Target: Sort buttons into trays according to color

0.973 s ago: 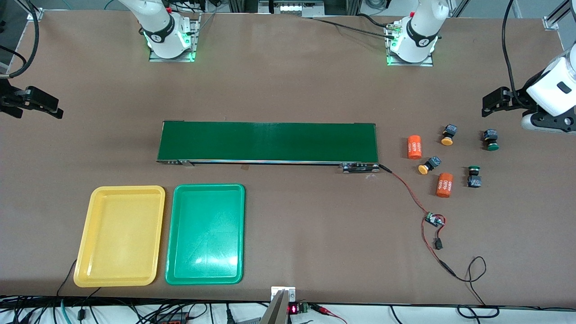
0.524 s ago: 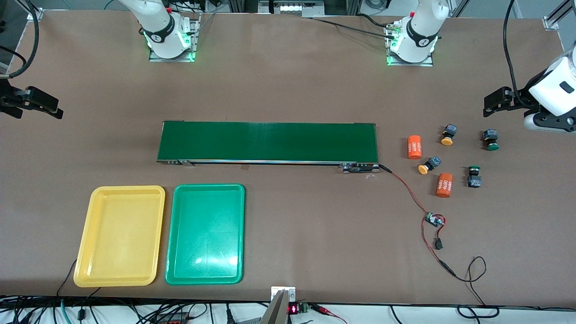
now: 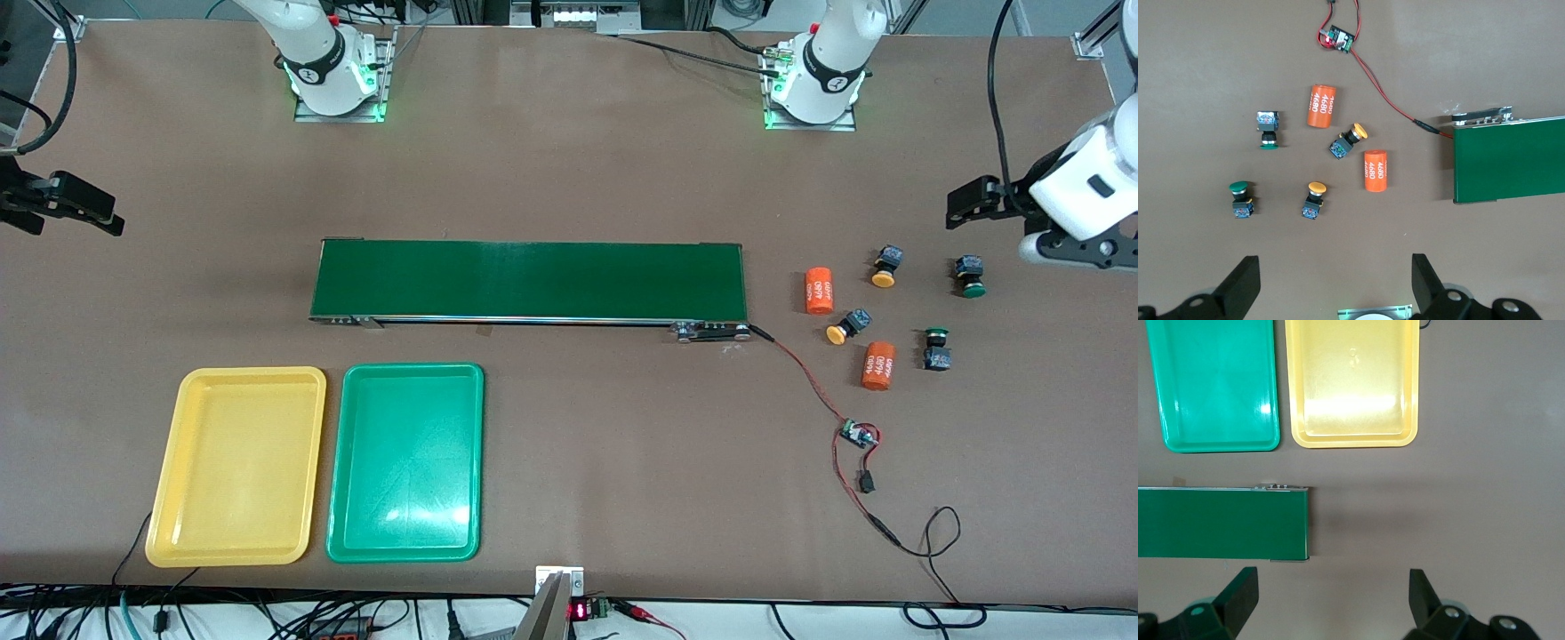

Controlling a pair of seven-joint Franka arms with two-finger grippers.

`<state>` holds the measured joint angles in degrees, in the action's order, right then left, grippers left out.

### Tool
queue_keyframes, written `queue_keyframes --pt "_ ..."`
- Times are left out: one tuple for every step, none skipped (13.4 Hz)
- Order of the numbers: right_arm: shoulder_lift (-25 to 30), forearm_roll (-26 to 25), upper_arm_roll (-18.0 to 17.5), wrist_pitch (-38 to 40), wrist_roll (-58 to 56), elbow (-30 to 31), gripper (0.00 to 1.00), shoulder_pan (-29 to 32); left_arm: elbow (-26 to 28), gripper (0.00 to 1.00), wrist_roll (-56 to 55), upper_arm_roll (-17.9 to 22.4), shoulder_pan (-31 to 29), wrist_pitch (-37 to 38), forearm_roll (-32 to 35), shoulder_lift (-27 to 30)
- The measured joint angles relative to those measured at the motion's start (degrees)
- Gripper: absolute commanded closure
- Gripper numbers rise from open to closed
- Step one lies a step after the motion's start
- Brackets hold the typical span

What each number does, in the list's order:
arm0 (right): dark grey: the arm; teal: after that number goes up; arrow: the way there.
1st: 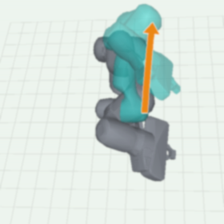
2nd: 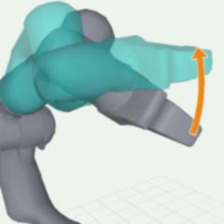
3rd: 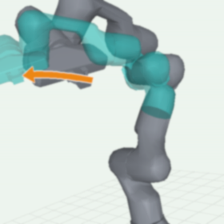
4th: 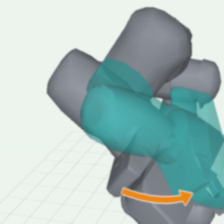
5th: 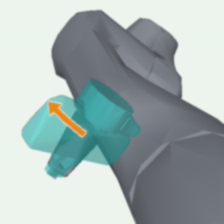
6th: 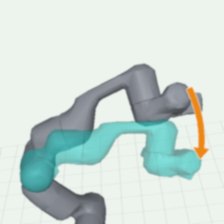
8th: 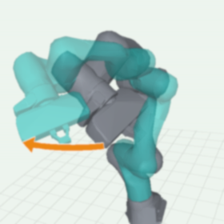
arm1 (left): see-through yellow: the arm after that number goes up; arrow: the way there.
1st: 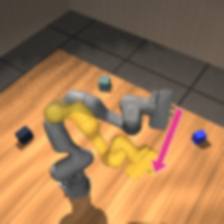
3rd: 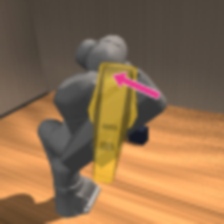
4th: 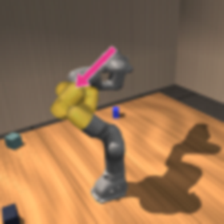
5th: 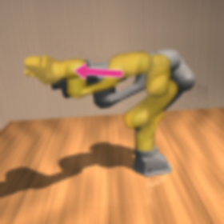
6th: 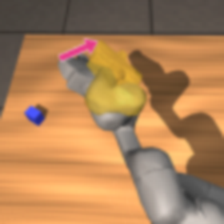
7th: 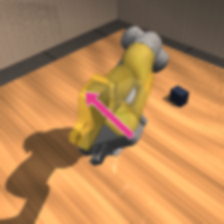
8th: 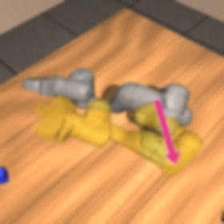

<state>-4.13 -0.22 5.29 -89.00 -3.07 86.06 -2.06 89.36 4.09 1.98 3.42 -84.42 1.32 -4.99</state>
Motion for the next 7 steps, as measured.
queue_keyframes --pt "0.0 0.0 0.0 -0.03 0.0 0.0 0.0 0.0 -0.07 0.0 0.0 0.02 0.0 0.0 -0.01 -0.68" --pt "0.0 0.0 0.0 -0.05 0.0 0.0 0.0 0.0 -0.26 0.0 0.0 0.03 -0.01 0.0 -0.02 -1.43" --pt "0.0 0.0 0.0 -0.06 0.0 0.01 0.0 0.0 -0.49 0.0 0.01 0.07 -0.07 -0.01 -0.01 -2.22" --pt "0.0 0.0 0.02 -0.07 0.0 0.02 0.0 0.01 -0.61 0.0 0.01 0.14 -0.31 -0.08 0.0 -3.27" --pt "0.0 0.0 0.06 -0.07 0.0 0.03 0.0 0.03 -0.61 0.0 0.06 0.23 -0.94 -0.71 0.0 -4.71" --pt "0.0 0.0 0.13 -0.05 0.0 0.09 0.0 0.07 -0.5 0.0 0.5 0.27 -1.79 -2.32 0.0 -6.57" --pt "0.0 0.0 0.23 -0.04 0.0 0.19 0.0 0.12 -0.17 0.0 1.72 0.34 -2.66 -4.97 0.0 -8.8"
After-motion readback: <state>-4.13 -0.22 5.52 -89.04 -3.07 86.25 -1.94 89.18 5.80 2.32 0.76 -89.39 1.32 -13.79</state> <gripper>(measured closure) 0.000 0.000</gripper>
